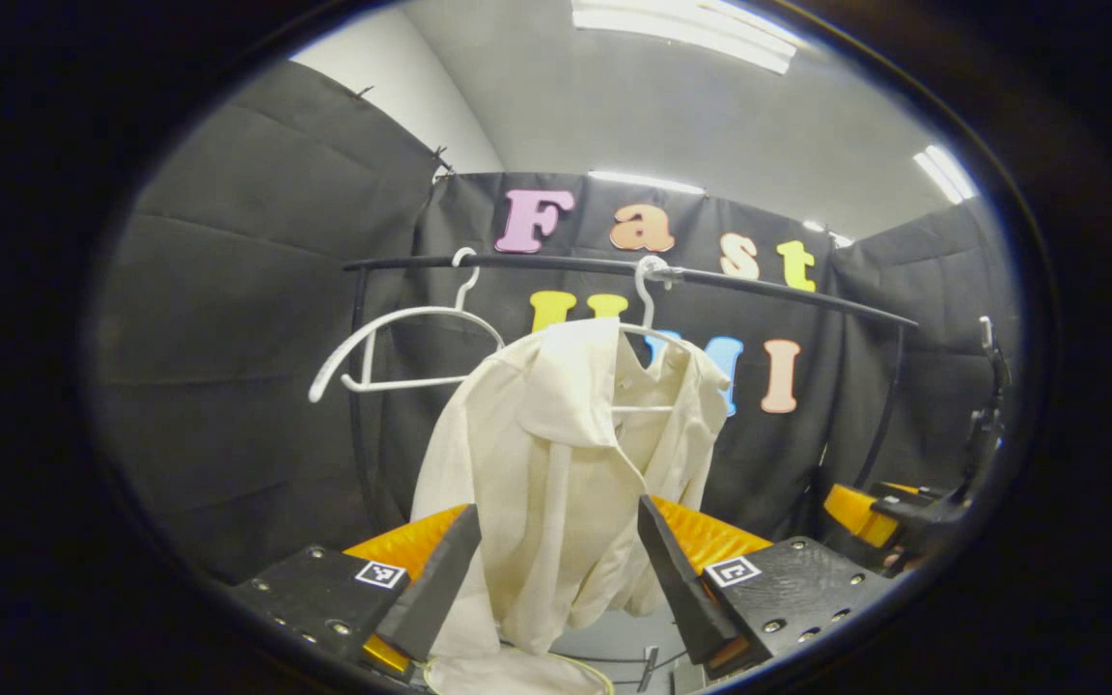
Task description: Grasp the clothes on the hanger with both hands and then place them into the laundry hamper below.
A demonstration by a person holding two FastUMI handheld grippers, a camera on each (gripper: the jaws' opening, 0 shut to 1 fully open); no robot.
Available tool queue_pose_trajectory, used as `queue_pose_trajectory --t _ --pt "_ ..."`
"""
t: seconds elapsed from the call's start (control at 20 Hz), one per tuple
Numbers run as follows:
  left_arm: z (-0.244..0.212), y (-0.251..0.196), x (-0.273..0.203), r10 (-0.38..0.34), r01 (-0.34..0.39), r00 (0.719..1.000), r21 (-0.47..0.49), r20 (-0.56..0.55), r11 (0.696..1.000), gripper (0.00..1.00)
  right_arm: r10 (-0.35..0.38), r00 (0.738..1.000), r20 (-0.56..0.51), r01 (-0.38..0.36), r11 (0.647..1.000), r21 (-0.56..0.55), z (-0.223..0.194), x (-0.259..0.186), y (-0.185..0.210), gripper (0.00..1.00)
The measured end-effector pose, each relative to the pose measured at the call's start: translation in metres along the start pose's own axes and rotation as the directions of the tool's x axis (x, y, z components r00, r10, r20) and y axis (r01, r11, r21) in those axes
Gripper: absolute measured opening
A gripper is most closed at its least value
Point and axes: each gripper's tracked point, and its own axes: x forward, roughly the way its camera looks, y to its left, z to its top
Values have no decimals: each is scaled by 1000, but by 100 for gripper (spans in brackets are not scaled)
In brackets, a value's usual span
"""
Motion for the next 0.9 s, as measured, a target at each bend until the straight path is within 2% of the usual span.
queue_pose_trajectory --t 0.05,0.1,0.4,0.45,0.5,0.65,0.7,0.85,0.9 --pt "5 -4 11 12 -12 1000 1 2 1000 96 11 1000 -5 -11 1000 -2 -1 9 1 93" --pt "7 -8 21 20 -20 1000 -3 4 1000 96 19 1000 -3 -19 1000 -6 -1 16 1 98" --pt "6 -16 79 94 -95 995 -38 -33 995 96 92 996 -3 -92 995 -24 -5 49 8 97" --pt "8 -17 86 107 -109 994 -39 -33 993 96 101 995 -3 -101 994 -28 -5 54 8 92" --pt "7 -16 93 123 -124 992 -36 -34 992 96 109 994 -4 -109 994 -28 -6 59 8 97" --pt "8 -12 109 185 -186 982 -7 -35 983 96 128 992 -7 -128 991 -26 -8 71 8 97" --pt "7 -11 114 207 -207 978 -5 -36 978 96 133 991 -9 -134 991 -30 -9 75 9 92" --pt "4 -10 127 256 -257 966 -12 -39 966 96 154 988 -16 -154 988 -32 -10 85 10 92" --pt "4 -7 131 274 -275 961 -12 -37 961 96 162 987 -17 -162 986 -31 -9 87 10 97"
